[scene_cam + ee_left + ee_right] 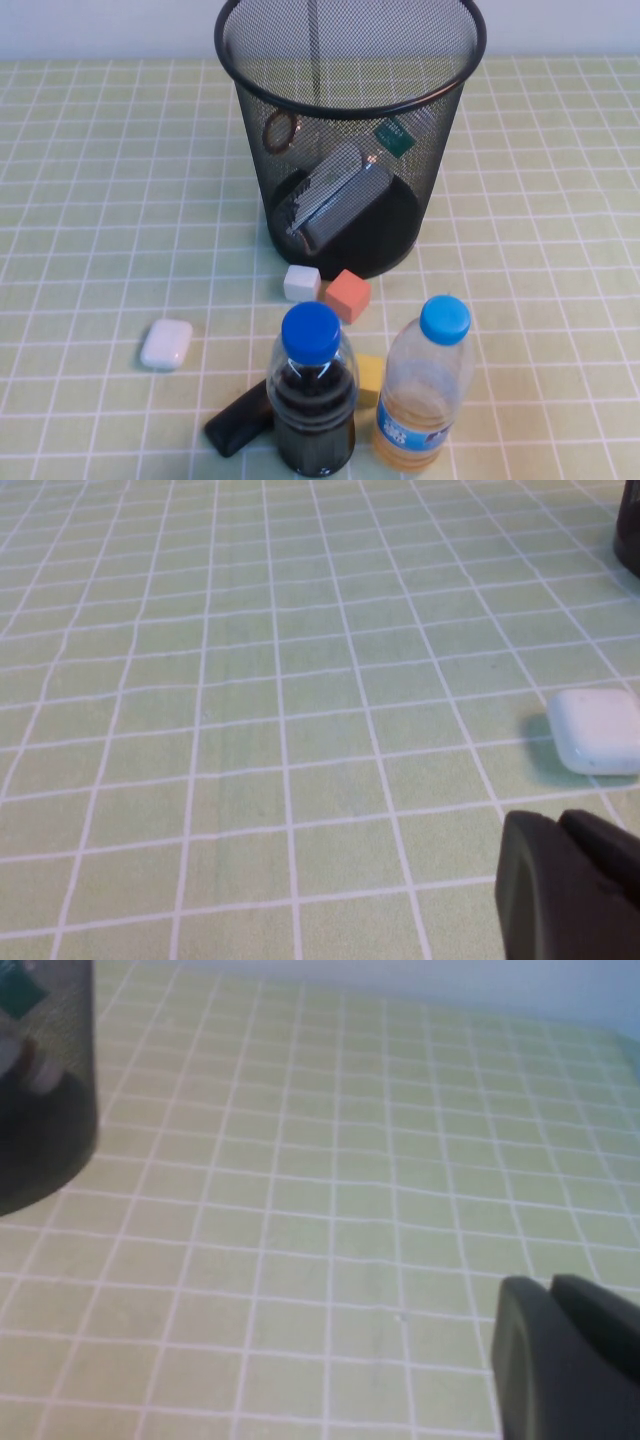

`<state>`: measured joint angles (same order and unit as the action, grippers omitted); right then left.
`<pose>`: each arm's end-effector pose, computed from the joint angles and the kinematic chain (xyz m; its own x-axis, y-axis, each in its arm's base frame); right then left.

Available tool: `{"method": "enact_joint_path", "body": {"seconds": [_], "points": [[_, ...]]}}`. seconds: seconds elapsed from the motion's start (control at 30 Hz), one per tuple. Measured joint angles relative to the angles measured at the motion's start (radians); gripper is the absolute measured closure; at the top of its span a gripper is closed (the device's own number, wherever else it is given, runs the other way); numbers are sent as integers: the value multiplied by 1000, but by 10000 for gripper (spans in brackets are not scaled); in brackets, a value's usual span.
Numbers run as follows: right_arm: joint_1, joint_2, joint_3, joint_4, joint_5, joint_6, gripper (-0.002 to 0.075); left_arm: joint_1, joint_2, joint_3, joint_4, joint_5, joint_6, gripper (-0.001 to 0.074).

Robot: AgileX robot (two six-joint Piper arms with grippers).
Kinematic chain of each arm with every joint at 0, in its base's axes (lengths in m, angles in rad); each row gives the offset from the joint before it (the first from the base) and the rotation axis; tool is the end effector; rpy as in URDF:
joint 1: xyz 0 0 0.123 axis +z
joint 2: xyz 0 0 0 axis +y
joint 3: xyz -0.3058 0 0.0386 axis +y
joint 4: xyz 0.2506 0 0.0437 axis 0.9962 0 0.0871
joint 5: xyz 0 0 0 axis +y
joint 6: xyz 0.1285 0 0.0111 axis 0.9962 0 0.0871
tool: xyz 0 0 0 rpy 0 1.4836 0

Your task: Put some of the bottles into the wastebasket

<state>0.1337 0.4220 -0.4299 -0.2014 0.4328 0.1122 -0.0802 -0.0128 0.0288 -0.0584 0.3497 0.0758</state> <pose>0.1091 0.0037 0.2874 -0.3165 -0.1140 -0.9417 -0.0768 0.9926 -0.0943 0.0685 -0.0081 0.1619 -0.2714 0.0428 -0.9615 0.1050 0.9944 0.0146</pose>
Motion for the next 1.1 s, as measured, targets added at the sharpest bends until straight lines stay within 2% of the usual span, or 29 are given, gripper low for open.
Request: {"method": "enact_joint_path", "body": {"seconds": [0.17,0.33,0.5,0.7,0.97,1.1], "points": [[-153,-282,343,6,-230,-4,733,0,0,0,0,0,0,739],[-237,-424,453,8,-278,19,733,0,0,0,0,0,0,739],[-245,-429,457,10,-264,38,734,0,0,0,0,0,0,739],[-245,-429,458,12,-86,41,734,0,0,0,0,0,0,739],[-245,-429,458,25,-70,38,734,0,0,0,0,0,0,739],[-245,-429,456,99,-69,-74,734,0,0,0,0,0,0,739]]}}
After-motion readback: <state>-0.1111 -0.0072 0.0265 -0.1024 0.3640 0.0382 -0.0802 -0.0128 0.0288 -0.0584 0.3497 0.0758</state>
